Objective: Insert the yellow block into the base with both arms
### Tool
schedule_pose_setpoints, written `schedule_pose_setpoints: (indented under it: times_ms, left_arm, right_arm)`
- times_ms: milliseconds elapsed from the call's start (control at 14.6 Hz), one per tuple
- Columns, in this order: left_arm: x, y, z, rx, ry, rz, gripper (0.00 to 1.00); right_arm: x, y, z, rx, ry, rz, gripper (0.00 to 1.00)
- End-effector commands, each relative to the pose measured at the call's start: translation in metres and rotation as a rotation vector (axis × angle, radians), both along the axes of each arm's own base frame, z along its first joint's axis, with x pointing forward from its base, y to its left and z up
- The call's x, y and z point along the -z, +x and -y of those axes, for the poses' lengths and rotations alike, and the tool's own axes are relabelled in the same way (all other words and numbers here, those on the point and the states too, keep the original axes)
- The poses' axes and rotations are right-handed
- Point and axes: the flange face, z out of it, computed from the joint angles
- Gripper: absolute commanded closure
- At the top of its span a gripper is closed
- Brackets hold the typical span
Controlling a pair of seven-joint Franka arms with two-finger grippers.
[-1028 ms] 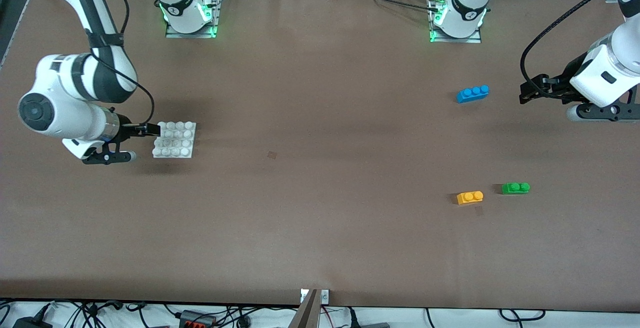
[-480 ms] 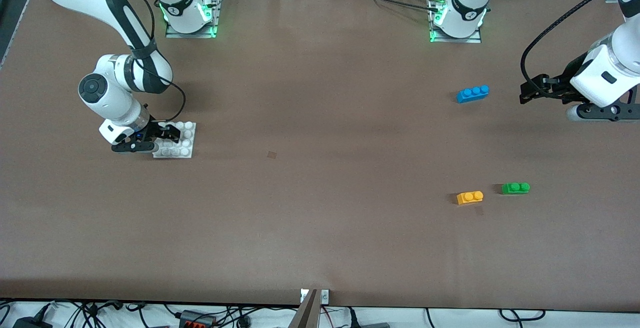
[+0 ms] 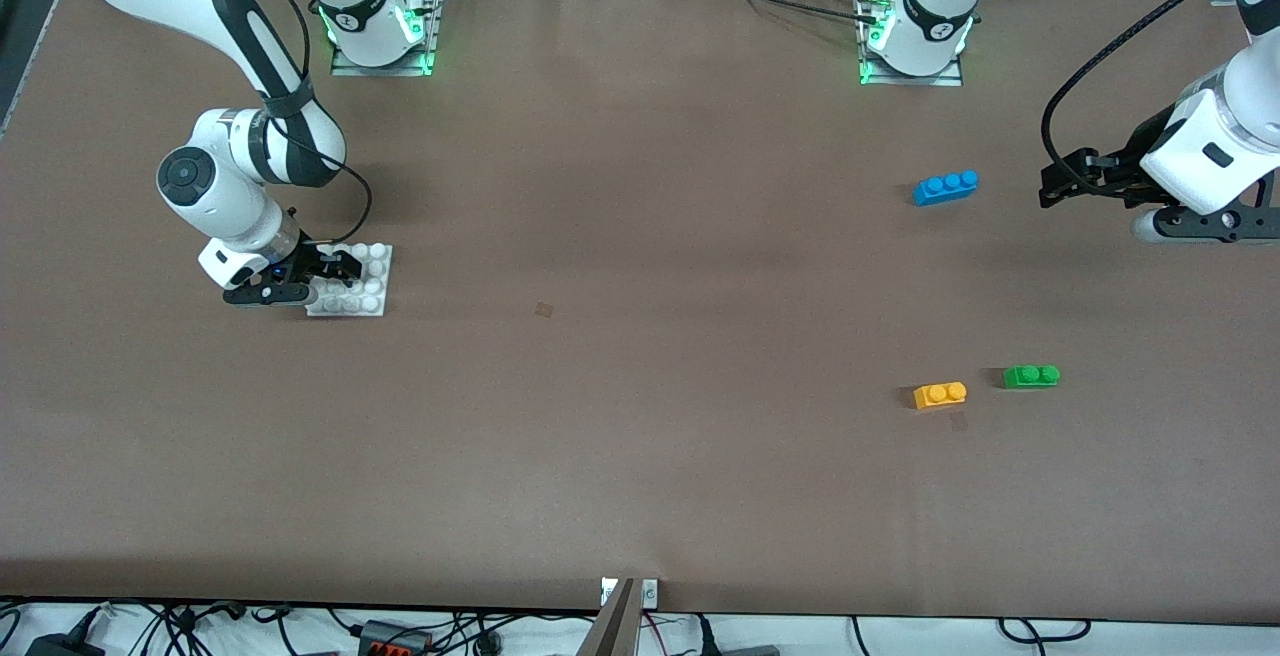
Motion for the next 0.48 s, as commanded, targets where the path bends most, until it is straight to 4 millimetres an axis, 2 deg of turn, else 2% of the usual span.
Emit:
schedule_pose_setpoints:
  times_ms: [0, 69, 411]
  left_arm:
    - [-0.0056, 0.0014, -0.0033, 0.013, -0.021, -0.004, 0.0]
    - [-0.0055, 0.0013, -0.0033, 0.013, -0.021, -0.005, 0.0]
    - [-0.0048, 0.0018, -0.0025, 0.014, -0.021, -0.005, 0.0]
  right_arm:
    - [0.005, -0.0019, -0.0002, 0.014, 0.002, -0.001, 0.51]
    - [0.0058, -0.0021, -0.0002, 0.014, 0.002, -0.003, 0.55]
    - [0.0131, -0.0053, -0.0018, 0.012, 0.003, -0.022, 0.54]
